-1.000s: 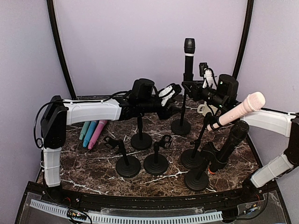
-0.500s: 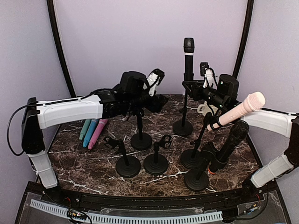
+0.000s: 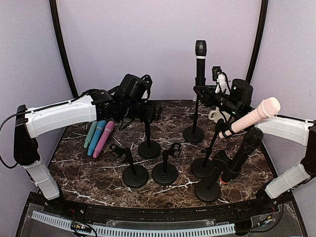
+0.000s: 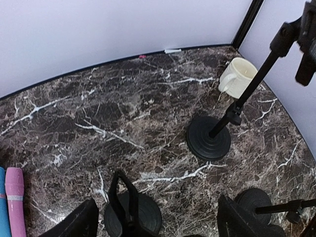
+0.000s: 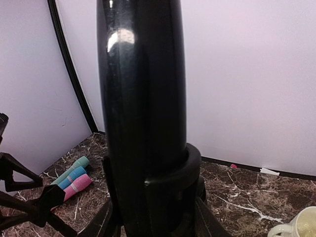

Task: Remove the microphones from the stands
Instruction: Move the microphone stand to the center of the board.

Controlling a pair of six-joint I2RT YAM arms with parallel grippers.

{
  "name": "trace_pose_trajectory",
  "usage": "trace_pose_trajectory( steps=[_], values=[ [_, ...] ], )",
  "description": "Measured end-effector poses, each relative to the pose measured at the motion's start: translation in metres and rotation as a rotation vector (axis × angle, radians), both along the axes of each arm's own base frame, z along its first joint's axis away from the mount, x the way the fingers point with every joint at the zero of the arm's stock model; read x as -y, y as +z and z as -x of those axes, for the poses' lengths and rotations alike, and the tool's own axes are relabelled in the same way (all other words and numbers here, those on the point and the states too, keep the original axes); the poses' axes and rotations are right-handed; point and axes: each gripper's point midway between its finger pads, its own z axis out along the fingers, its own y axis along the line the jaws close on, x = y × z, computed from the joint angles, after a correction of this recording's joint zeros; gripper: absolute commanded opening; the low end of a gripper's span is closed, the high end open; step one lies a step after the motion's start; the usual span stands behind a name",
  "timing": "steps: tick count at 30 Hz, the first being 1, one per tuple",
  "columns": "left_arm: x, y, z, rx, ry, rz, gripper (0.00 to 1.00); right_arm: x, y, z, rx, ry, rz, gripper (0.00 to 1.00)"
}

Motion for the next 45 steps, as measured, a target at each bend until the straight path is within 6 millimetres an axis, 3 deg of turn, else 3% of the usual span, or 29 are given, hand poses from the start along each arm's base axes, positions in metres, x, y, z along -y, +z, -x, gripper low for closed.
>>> trace_pose_trajectory(
  steps=[3, 8, 16, 21, 23, 27, 30, 34, 39, 43, 44, 45],
  values=[
    [0.000, -0.026, -0.003, -0.056, 0.012, -0.039, 0.83, 0.000, 0.000, 0.001, -0.002, 0.000, -0.003, 0.11],
    [-0.008, -0.050, -0.012, -0.115, 0.042, -0.071, 0.52, 0.001, 0.000, 0.002, -0.008, 0.000, -0.012, 0.11],
    [-0.016, -0.047, -0.020, -0.118, 0.057, -0.096, 0.18, 0.001, 0.000, 0.002, -0.007, 0.000, -0.016, 0.11],
    [-0.019, -0.045, -0.021, -0.112, 0.048, -0.121, 0.02, 0.001, 0.000, 0.002, -0.007, 0.001, -0.016, 0.11],
    [-0.022, -0.041, -0.024, -0.107, 0.044, -0.132, 0.00, 0.001, 0.000, 0.002, -0.007, 0.001, -0.016, 0.11],
    [-0.046, -0.030, -0.050, -0.094, 0.056, -0.133, 0.00, 0.001, 0.000, 0.002, -0.007, 0.001, -0.016, 0.11],
    [-0.085, -0.023, -0.086, -0.077, 0.109, -0.124, 0.00, 0.001, 0.000, 0.002, -0.007, 0.001, -0.016, 0.11],
    [-0.122, -0.015, -0.125, -0.043, 0.150, -0.119, 0.00, 0.001, 0.000, 0.003, -0.007, 0.002, -0.016, 0.11],
    [-0.128, -0.027, -0.157, -0.033, 0.116, -0.130, 0.02, -0.004, 0.001, 0.006, -0.002, 0.018, -0.019, 0.11],
    [-0.119, -0.036, -0.168, -0.032, 0.070, -0.126, 0.38, -0.013, 0.004, 0.010, 0.001, 0.055, -0.022, 0.11],
    [-0.117, -0.036, -0.169, -0.029, 0.061, -0.125, 0.52, -0.015, 0.005, 0.011, 0.003, 0.066, -0.023, 0.11],
    [-0.117, -0.036, -0.169, -0.028, 0.053, -0.125, 0.57, -0.018, 0.006, 0.011, 0.004, 0.078, -0.025, 0.11]
  ],
)
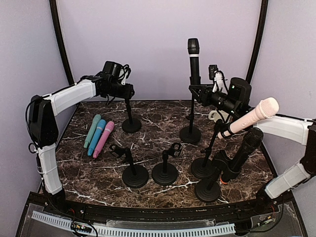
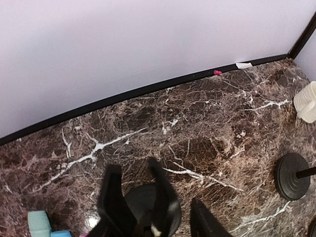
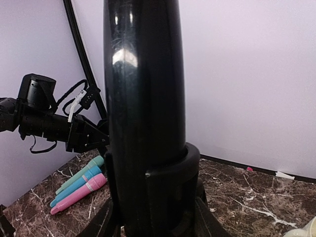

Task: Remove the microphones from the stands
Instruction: Move the microphone stand to the center of the board, then unscrew the knob on the microphone stand.

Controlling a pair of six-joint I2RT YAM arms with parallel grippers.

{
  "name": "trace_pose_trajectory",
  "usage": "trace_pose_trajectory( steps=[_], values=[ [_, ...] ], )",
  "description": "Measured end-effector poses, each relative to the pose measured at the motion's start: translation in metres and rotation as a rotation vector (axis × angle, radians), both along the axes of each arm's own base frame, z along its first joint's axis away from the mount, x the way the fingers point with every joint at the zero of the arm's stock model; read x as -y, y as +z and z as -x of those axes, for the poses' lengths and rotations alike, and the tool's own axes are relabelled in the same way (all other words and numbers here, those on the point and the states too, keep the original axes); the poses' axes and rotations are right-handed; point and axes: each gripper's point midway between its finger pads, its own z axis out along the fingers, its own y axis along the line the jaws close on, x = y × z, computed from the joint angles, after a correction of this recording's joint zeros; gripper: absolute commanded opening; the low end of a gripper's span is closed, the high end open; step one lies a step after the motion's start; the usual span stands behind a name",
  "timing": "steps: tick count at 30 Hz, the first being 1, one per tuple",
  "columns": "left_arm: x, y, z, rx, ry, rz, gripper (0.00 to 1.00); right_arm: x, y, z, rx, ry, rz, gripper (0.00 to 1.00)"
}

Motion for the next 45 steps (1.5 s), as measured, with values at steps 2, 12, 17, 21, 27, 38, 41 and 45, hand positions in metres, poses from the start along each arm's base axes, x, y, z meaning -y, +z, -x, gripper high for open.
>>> trace_pose_trajectory(
  steps=[2, 12, 17, 21, 27, 38, 41, 45],
  values=[
    [0.002, 0.002, 0.000, 0.008, -0.016, -0.002, 0.71, -0.006, 0.006, 0.000, 0.007, 0.026, -0.009, 0.11],
    [-0.001, 0.054, 0.018, 0.137, -0.102, -0.022, 0.88, -0.024, 0.017, -0.001, 0.021, 0.112, -0.059, 0.10],
    [0.006, 0.123, 0.065, 0.352, -0.202, 0.004, 0.85, -0.028, 0.013, -0.001, 0.010, 0.136, -0.066, 0.10],
    [0.062, 0.146, 0.124, 0.513, -0.407, 0.040, 0.80, -0.030, 0.014, 0.000, 0.009, 0.141, -0.076, 0.10],
    [0.151, 0.065, 0.171, 0.495, -0.696, 0.031, 0.77, -0.033, 0.017, 0.002, 0.012, 0.149, -0.089, 0.10],
    [0.202, -0.028, 0.160, 0.486, -0.794, -0.047, 0.72, -0.038, 0.019, 0.008, 0.013, 0.163, -0.125, 0.10],
    [0.205, -0.033, 0.153, 0.518, -0.782, -0.071, 0.68, -0.039, 0.022, 0.009, 0.016, 0.166, -0.135, 0.10],
    [0.207, -0.036, 0.149, 0.557, -0.773, -0.097, 0.60, -0.039, 0.023, 0.009, 0.014, 0.166, -0.144, 0.10]
  ],
)
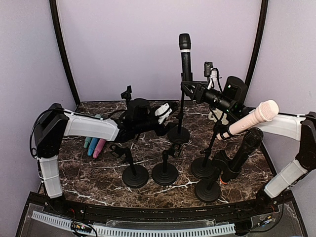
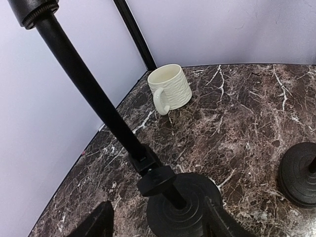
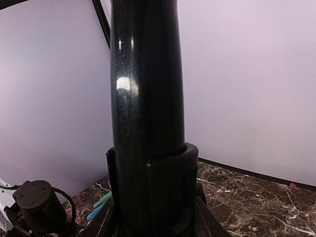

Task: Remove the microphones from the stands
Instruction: Unscrew the knob on the microphone stand.

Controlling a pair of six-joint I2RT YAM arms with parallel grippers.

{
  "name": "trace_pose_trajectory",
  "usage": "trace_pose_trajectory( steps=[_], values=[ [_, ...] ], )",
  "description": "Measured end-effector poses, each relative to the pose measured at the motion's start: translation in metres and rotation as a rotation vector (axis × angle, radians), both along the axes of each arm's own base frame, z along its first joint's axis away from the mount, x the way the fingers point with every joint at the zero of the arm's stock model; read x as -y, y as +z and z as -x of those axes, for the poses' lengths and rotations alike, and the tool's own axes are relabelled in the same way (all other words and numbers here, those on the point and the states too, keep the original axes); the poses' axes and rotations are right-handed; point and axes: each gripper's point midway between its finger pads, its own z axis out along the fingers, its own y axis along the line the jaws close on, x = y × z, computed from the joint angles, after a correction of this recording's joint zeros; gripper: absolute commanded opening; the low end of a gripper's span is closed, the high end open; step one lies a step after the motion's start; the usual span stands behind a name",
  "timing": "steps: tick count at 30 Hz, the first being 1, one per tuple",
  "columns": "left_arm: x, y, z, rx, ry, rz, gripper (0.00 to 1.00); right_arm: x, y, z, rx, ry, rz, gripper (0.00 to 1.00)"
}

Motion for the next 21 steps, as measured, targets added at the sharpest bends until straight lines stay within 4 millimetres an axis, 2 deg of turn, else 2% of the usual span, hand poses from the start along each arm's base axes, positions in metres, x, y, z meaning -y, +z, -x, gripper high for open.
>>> trace_pose_trajectory(
  steps=[3, 5, 11, 15, 21],
  values=[
    [0.003, -0.002, -0.001, 0.032, 0.006, -0.008, 0.50, 0.000, 0.001, 0.000, -0.001, 0.001, -0.006, 0.10],
    [0.006, -0.003, -0.001, 0.056, 0.012, -0.018, 0.47, 0.000, 0.001, 0.000, -0.001, 0.002, -0.008, 0.10],
    [0.014, -0.005, 0.000, 0.111, 0.030, -0.030, 0.44, 0.000, 0.003, 0.001, 0.006, 0.002, -0.017, 0.10],
    [0.016, -0.005, -0.003, 0.151, 0.060, -0.041, 0.46, 0.000, 0.004, 0.001, 0.008, 0.003, -0.023, 0.10],
    [0.016, -0.004, -0.011, 0.236, 0.142, -0.059, 0.42, 0.000, 0.004, 0.000, 0.005, 0.004, -0.031, 0.10]
  ],
)
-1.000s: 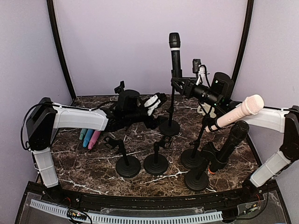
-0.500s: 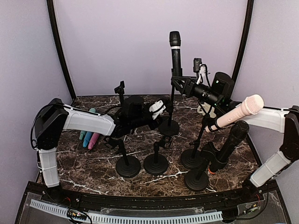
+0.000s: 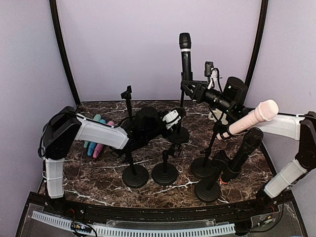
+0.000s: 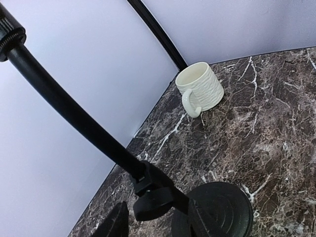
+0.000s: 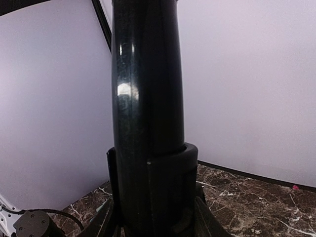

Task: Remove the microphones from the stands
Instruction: Unscrew the knob on the microphone stand.

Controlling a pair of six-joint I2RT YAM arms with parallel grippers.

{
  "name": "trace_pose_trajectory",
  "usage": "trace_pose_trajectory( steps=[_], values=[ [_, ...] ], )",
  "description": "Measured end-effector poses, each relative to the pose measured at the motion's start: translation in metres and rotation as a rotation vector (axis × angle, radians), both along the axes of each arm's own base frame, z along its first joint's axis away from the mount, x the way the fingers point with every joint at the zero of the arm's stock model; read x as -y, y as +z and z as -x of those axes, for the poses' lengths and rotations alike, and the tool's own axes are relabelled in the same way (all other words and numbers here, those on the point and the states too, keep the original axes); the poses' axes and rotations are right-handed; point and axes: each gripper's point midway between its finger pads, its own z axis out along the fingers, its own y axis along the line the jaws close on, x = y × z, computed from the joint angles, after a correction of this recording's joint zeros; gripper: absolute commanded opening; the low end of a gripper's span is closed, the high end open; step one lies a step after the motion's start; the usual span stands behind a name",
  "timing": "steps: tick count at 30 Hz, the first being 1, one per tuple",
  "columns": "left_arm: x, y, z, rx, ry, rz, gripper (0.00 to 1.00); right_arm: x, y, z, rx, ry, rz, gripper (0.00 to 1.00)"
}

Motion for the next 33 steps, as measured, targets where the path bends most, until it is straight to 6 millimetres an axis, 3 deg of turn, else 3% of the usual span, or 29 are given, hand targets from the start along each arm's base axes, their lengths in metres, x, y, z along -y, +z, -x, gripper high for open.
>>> trace_pose_trajectory(
  steps=[10, 28, 33],
  values=[
    [0.000, 0.002, -0.010, 0.049, 0.059, -0.002, 0.29, 0.000, -0.003, 0.000, -0.005, 0.000, -0.005, 0.10],
    [0.005, -0.011, -0.015, 0.058, 0.062, -0.037, 0.36, 0.000, -0.010, 0.000, -0.017, 0.001, 0.002, 0.10],
    [0.006, -0.015, -0.018, 0.059, 0.073, -0.047, 0.30, 0.000, -0.010, 0.000, -0.018, 0.001, 0.002, 0.10]
  ],
)
